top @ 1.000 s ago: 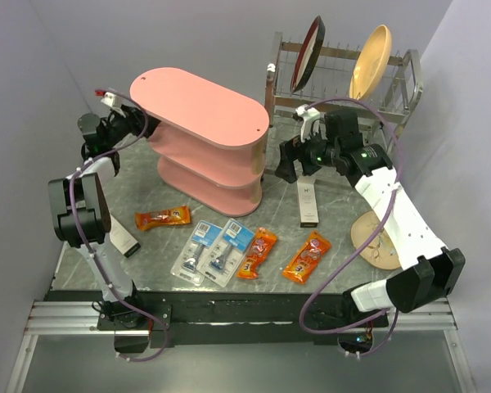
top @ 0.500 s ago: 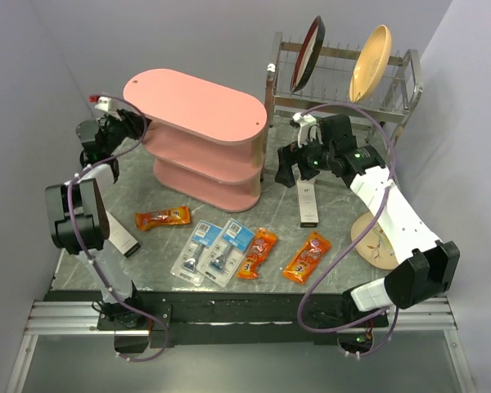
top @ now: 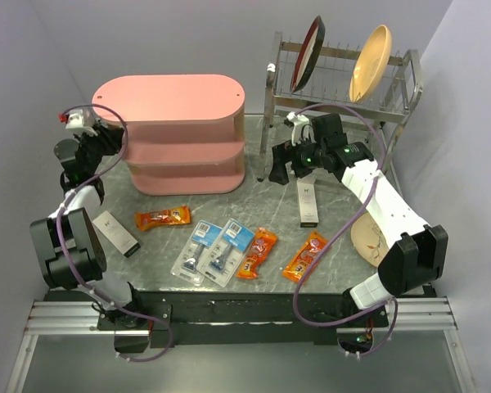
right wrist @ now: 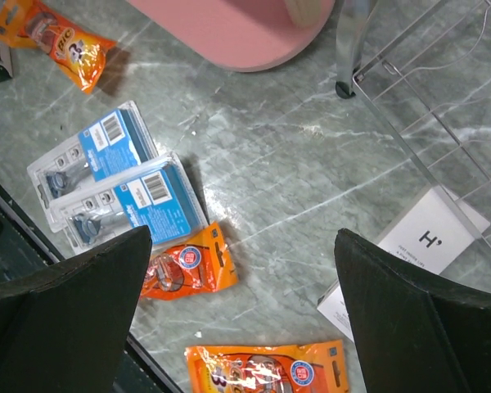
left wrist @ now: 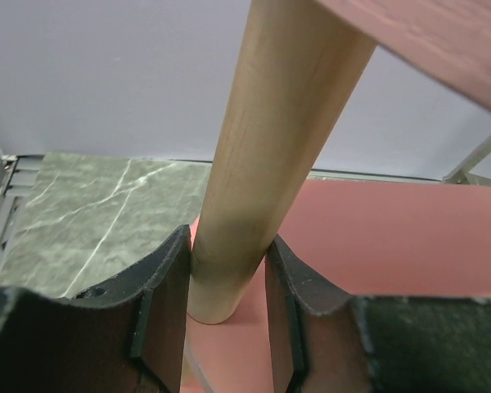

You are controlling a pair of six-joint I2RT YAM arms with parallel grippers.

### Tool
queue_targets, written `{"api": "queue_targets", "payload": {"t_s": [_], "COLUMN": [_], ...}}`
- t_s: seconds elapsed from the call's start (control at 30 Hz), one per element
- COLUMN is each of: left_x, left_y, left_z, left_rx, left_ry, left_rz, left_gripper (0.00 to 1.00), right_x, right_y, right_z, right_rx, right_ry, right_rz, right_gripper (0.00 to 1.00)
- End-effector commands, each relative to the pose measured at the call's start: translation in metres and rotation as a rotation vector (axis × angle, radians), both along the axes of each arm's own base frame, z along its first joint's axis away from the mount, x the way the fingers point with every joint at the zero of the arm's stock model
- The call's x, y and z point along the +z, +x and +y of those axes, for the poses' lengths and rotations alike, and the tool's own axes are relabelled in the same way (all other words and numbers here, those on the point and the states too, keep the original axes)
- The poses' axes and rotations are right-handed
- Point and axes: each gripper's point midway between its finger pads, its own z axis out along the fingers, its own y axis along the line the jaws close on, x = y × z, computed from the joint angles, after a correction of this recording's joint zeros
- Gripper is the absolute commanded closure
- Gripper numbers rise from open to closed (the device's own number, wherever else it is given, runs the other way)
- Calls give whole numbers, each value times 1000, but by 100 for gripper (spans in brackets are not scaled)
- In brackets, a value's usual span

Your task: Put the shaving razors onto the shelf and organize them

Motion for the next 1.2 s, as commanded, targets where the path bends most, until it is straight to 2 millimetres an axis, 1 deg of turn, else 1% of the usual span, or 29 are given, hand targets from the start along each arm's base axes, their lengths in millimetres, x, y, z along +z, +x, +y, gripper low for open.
{"api": "queue_targets", "payload": {"t_s": [0.0, 0.07, 0.13, 0.17, 0.23, 0.27, 0.3, 0.4, 0.47, 0.5, 0.57, 0.6, 0.63, 0.67, 0.7, 0.73, 0.77, 0.8, 0.83, 0.87, 0.9, 0.93, 0.97, 1.0, 1.03, 1.07, 1.1, 1.13, 1.17], "left_x": [27, 19, 21, 15, 16, 14, 15, 15, 12, 19, 4, 13, 9, -10, -3, -5, -24, -17, -26, -33, -31, -39, -44, -44, -50, -49, -48, -47, -51], "left_y": [-22, -29, -36, -39, -46, -49, -51, -55, -61, -68, -83, -95, -103, -114, -126, -134, -146, -158, -167, -178, -187, -192, -197, -207, -212, -218, -222, -224, -229], "left_z": [4, -5, -8, -8, -11, -14, -17, -24, -32, -36, -44, -48, -50, -50, -52, -54, -56, -62, -66, -75, -81, -87, -94, -109, -117, -134, -145, -155, -173], "left_rx": [38, 10, 13, 17, 20, 8, -11, -46, -87, -99, -125, -126, -114, -86, -69, -53, -26, -26, -24, -48, -64, -90, -132, -213, -257, -336, -394, -441, -522], "left_ry": [-115, -143, -160, -166, -173, -168, -155, -142, -140, -108, -109, -71, -72, -110, -112, -135, -189, -222, -246, -271, -267, -264, -239, -234, -238, -224, -207, -186, -154], "left_rz": [-31, -4, 1, 14, 27, 31, 32, 35, 63, 51, 112, 99, 121, 203, 195, 217, 302, 294, 325, 362, 361, 383, 395, 397, 406, 403, 399, 400, 414], "left_gripper": [83, 80, 73, 69, 42, 4, 1, 1, 1, 1, 1, 1, 1, 1, 0, 1, 1, 1, 1, 1, 1, 1, 1, 1, 0, 1, 1, 1, 1], "right_x": [20, 20, 21, 21, 22, 23, 23, 25, 29, 30, 32, 30, 31, 27, 24, 24, 21, 17, 13, 12, 2, -10, -14, -24, -35, -43, -50, -60, -65], "right_y": [10, 9, 9, 7, 6, 5, 5, 3, 3, 1, -1, -3, -5, -8, -12, -15, -19, -24, -26, -29, -40, -44, -52, -61, -66, -73, -79, -81, -82], "right_z": [10, 11, 10, 9, 9, 8, 8, 10, 11, 10, 7, 4, 2, 0, -2, -3, -3, -5, -6, -5, -8, -6, 1, 0, 3, 10, 13, 17, 20], "right_rx": [10, 16, 18, 18, 19, 20, 19, 33, 46, 59, 72, 92, 98, 110, 134, 153, 181, 229, 251, 285, 372, 431, 501, 585, 640, 716, 757, 790, 831], "right_ry": [52, 52, 47, 46, 47, 49, 52, 64, 63, 50, 32, 10, -2, -15, -35, -40, -50, -83, -96, -100, -146, -174, -196, -231, -248, -272, -286, -295, -308], "right_rz": [-66, -69, -74, -77, -87, -89, -91, -95, -108, -117, -137, -151, -167, -165, -176, -183, -185, -199, -197, -197, -180, -147, -143, -130, -104, -113, -99, -81, -88], "right_gripper": [0, 0, 0, 0, 0, 0, 0, 0, 0, 0, 0, 0, 0, 0, 0, 0, 0, 0, 0, 0, 0, 0, 0, 0, 0, 0, 0, 0, 0]}}
